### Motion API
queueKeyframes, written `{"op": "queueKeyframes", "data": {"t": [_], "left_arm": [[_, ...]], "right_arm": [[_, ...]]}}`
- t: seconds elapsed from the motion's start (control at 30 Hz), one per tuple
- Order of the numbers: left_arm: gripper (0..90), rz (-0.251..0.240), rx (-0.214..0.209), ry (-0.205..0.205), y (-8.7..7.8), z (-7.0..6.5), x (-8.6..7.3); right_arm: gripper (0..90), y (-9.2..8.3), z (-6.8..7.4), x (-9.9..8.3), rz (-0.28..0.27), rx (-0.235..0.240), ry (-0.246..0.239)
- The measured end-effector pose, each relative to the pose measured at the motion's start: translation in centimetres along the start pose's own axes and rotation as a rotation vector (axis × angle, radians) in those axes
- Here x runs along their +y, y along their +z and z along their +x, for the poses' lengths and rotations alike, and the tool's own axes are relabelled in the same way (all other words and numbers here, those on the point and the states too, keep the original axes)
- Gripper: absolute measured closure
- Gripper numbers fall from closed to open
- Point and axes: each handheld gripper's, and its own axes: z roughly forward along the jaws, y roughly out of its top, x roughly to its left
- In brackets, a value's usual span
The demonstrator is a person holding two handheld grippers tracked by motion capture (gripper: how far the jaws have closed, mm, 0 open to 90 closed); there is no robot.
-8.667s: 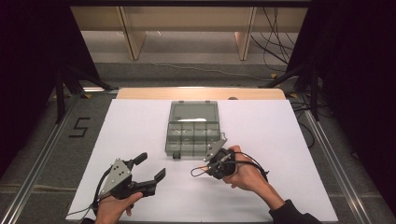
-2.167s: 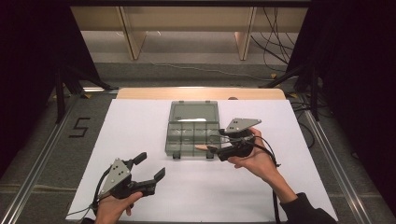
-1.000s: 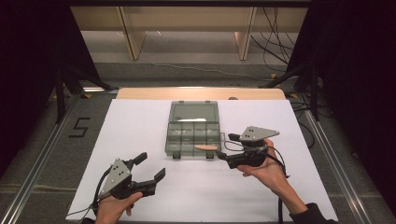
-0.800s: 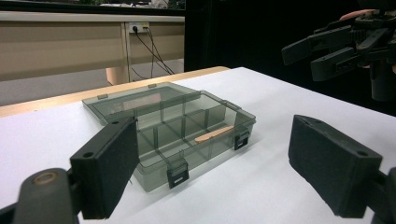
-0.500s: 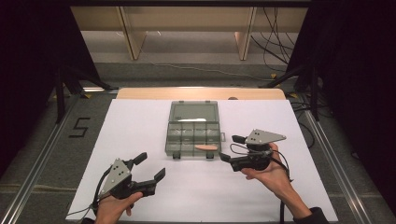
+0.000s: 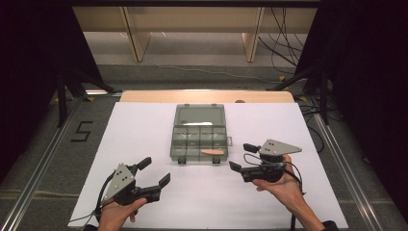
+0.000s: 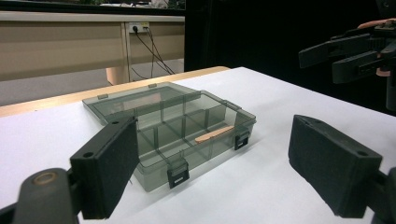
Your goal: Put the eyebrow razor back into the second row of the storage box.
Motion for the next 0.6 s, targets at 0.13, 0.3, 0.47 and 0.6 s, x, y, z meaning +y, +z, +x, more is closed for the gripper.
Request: {"op": "queueKeyframes", "data": {"t": [0.13,0.3,0.47,0.6], "left_arm": [[15.9,-0.001,0.0,-0.001,0.0,0.0,0.0],[15.9,-0.002,0.004,-0.002,0.0,0.1,0.0],[15.9,-0.001,0.002,-0.001,0.0,0.1,0.0],[15.9,-0.001,0.001,-0.001,0.0,0.1,0.0]], "right_arm": [[19.3,-0.2,0.2,-0.3,-0.023,-0.011,0.002],[19.3,-0.6,0.3,-0.7,-0.032,-0.025,0.002],[19.1,-0.8,0.4,-1.1,-0.042,-0.023,0.013],[18.2,-1.0,0.6,-1.3,-0.048,-0.023,0.013]]}}
